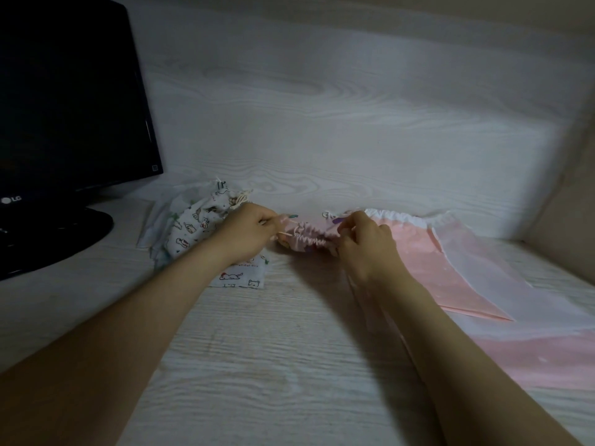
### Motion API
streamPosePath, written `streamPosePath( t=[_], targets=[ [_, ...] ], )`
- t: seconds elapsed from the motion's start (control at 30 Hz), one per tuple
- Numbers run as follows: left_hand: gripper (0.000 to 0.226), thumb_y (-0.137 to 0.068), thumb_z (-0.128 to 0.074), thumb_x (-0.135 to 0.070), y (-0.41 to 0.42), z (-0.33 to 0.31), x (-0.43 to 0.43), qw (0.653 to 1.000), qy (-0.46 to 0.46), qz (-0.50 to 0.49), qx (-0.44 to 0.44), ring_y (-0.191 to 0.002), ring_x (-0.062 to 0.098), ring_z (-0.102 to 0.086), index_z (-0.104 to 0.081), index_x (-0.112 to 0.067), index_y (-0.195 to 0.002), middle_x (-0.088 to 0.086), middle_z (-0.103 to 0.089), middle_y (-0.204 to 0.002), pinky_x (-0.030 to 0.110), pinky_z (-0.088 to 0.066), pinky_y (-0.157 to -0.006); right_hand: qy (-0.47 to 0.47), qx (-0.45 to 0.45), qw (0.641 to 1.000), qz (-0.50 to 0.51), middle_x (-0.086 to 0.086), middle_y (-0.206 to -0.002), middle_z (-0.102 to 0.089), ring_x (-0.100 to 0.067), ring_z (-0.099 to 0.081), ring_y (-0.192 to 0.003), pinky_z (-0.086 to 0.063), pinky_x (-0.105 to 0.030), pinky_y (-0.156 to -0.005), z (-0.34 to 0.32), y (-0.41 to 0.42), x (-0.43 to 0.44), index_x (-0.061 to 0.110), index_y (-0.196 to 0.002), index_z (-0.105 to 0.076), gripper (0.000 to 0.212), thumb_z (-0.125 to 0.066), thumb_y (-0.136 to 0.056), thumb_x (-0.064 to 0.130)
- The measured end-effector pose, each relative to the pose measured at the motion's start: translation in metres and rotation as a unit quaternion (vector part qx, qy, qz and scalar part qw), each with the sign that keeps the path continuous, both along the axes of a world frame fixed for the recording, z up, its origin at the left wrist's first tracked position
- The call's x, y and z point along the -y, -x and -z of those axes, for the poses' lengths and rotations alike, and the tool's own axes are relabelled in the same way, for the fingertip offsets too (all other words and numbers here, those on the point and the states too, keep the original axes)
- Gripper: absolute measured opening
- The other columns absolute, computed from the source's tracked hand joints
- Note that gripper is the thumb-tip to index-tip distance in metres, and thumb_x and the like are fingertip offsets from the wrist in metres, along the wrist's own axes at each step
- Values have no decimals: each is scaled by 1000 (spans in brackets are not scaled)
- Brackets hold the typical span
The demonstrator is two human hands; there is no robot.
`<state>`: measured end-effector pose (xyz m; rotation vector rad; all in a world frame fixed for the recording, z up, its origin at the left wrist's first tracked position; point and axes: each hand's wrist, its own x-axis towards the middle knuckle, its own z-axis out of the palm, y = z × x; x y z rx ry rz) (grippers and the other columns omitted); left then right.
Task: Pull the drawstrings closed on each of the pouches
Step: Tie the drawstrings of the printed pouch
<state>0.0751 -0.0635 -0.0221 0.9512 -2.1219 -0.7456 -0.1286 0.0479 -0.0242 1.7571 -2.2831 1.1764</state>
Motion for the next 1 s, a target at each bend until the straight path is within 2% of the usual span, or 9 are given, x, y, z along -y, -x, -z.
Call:
streamPosePath(
  t=[0.07,0.17,0.27,0.4,0.53,0.67,0.8,0.87,1.0],
  targets=[
    [44,-109,-56,-36,-2,2,3,999,14,-36,21,-47,12,-48,-77,-3,-88,-9,-51,-50,24,-37,-56,21,-1,1000,2,-6,-101,-70,-38,-57,-99,-48,-50,-94,-1,3,1,19,-110,-65,42,-35,-84,33],
    [45,-110,-55,-37,-3,6,9,995,29,-83,39,-77,29,-74,-75,-13,-78,10,-78,-85,32,-55,-80,20,-3,1000,20,-6,-99,-72,-41,-62,-97,-51,-51,-92,3,11,5,18,-109,-68,28,-46,-93,21],
    [44,-111,-50,-30,-3,8,11,990,29,-118,66,-82,14,-72,-73,-4,-84,1,-78,-90,25,-52,-79,23,10,999,33,-7,-97,-73,-40,-63,-97,-52,-51,-91,4,13,6,22,-101,-70,19,-53,-100,31],
    [40,-108,-45,-35,-3,10,15,967,93,-201,128,-98,25,-69,-68,-21,-78,-5,-76,-93,46,-42,-102,27,29,999,19,2,-78,-70,-32,-66,-92,-53,-43,-86,-1,10,2,28,-79,-69,27,-60,-98,46],
    [38,-110,-44,-34,-5,6,12,943,132,-262,159,-98,27,-67,-71,-25,-84,-5,-76,-92,43,-32,-89,27,25,997,61,4,-52,-50,-38,-61,-80,-45,-39,-74,-3,12,1,19,-51,-49,53,-66,-97,40],
    [39,-110,-54,-29,-4,4,11,976,76,-198,35,-94,29,-73,-78,-3,-94,12,-79,-93,44,-56,-94,7,20,995,94,-2,-53,-44,-41,-60,-79,-48,-43,-78,-1,15,4,15,-53,-44,55,-63,-98,40],
    [28,-108,-48,-7,-1,-3,1,984,35,-172,-34,-94,13,-63,-76,-5,-112,4,-73,-113,32,-51,-96,27,31,994,105,3,-50,-43,-33,-50,-70,-46,-42,-75,0,19,-1,19,-52,-45,56,-62,-100,42],
    [34,-103,-45,4,-2,-6,2,979,-7,-174,-107,-101,14,-62,-73,-7,-120,5,-70,-119,27,-50,-90,32,44,992,116,3,-49,-43,-30,-50,-68,-46,-42,-75,-1,19,-3,18,-52,-46,58,-61,-99,47],
    [37,-108,-41,0,-1,-5,8,936,-50,-231,-263,-88,10,-69,-74,-11,-118,4,-76,-105,13,-53,-64,57,108,987,100,3,-44,-36,-21,-39,-53,-32,-34,-61,-6,14,-6,11,-49,-44,66,-64,-96,52]
  ],
)
